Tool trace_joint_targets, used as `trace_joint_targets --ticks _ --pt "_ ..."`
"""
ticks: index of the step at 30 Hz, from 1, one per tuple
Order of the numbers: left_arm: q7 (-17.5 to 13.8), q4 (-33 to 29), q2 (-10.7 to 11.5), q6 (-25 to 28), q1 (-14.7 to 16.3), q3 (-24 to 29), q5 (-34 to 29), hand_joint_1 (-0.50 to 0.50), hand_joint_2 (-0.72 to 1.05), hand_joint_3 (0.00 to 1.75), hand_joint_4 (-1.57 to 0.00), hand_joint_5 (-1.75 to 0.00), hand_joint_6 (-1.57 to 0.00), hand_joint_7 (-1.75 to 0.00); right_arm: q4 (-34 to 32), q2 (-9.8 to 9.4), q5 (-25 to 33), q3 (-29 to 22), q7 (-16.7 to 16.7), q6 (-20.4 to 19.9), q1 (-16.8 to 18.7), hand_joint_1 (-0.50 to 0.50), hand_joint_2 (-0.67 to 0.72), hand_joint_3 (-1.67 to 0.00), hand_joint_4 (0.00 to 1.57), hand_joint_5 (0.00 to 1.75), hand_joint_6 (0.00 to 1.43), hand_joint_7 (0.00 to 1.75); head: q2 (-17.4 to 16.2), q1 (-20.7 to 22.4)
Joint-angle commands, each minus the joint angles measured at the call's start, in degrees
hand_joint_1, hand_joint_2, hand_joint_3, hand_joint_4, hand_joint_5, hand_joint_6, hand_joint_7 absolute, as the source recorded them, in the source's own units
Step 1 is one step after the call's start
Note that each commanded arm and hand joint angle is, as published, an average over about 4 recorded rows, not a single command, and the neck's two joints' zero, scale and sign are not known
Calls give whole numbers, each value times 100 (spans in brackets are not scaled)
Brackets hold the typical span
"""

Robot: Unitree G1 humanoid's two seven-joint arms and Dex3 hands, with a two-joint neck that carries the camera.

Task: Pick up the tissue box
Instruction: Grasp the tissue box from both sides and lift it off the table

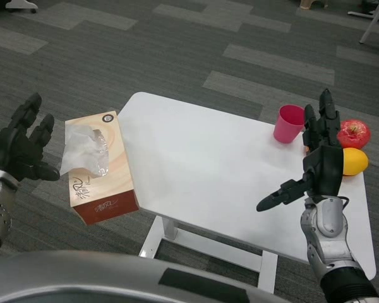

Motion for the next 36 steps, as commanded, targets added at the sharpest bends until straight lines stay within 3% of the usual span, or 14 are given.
trace_joint_targets --ticks 1,15,28,36 --pt "-52 107 101 4 119 146 218 50 -37 0 0 0 0 0 26 -19 28 -48 -4 7 -67 -46 66 0 0 0 0 0 0 4" --pt "-129 850 49 -2 207 297 486 50 -37 0 0 0 0 0 101 -15 28 -44 -4 7 -67 -46 66 0 0 0 0 0 -13 57" --pt "-173 1096 66 -99 -52 -573 473 50 -37 0 0 0 0 0 171 -2 28 -18 4 7 -67 -46 66 0 0 0 0 0 -27 35" --pt "-190 1377 84 -319 -408 -1276 548 50 -37 0 0 0 0 0 163 -24 28 9 4 7 -67 -46 66 0 0 0 0 0 14 70"
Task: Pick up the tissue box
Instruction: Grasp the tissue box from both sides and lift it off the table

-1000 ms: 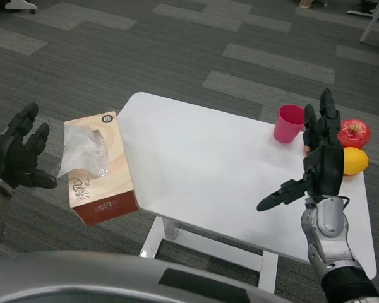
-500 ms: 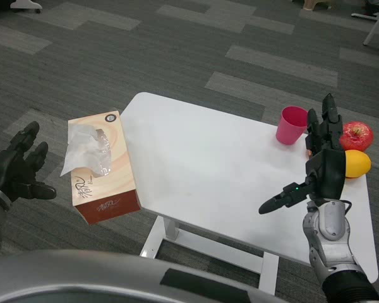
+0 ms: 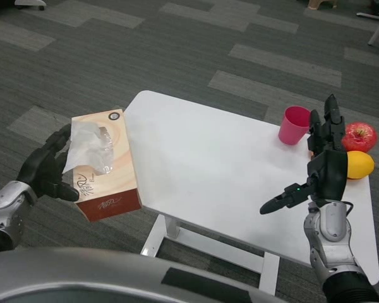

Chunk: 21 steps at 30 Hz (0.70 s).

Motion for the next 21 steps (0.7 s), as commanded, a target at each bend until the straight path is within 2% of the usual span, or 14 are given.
trace_joint_targets --ticks 1,10,21 --pt "-32 128 59 -98 -184 -290 29 50 -37 0 0 0 0 0 5 -31 26 -1 -4 7 -64 -46 66 0 0 0 0 0 15 6" --pt "-32 139 13 -216 -297 -584 12 50 -37 0 0 0 0 0 -50 -42 26 -6 -4 3 -56 -46 66 0 0 0 0 0 45 0" --pt "-32 -142 17 -236 -516 -1028 -6 50 -37 0 0 0 0 0 -94 -42 26 -8 5 -17 -14 -46 66 0 0 0 0 0 92 -50"
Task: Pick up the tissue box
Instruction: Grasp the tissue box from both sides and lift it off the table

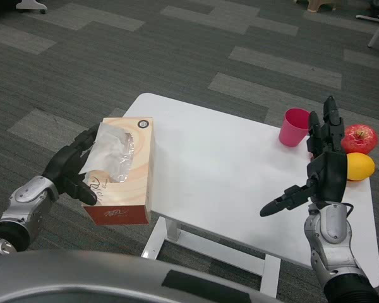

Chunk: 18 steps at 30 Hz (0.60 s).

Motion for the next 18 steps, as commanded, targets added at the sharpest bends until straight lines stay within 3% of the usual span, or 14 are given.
trace_joint_targets --ticks 1,6,18 --pt "-25 -105 23 -46 -167 -183 -11 50 -37 0 0 0 0 0 -80 -37 25 -26 0 -19 -8 -46 66 0 0 0 0 0 13 -2" --pt "-25 -121 -23 -130 -351 -407 -64 50 -39 0 0 0 0 0 -113 -37 25 -30 0 -28 36 -46 66 0 0 0 0 0 42 -34" --pt "41 13 -592 -286 -707 -416 -110 50 -48 0 0 0 0 0 -188 -28 25 -30 0 -54 153 -46 66 0 0 0 0 0 172 -208"
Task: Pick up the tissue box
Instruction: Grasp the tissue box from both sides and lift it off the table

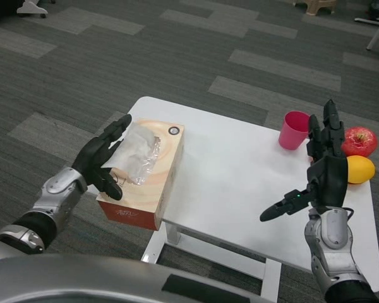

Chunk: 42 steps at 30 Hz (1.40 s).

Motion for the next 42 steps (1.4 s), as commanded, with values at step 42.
trace_joint_targets --ticks 42 --pt "921 231 -723 -564 -970 -2186 -880 50 -55 0 0 0 0 0 1280 101 27 1405 138 -44 -399 -46 66 0 0 0 0 0 347 -1157"
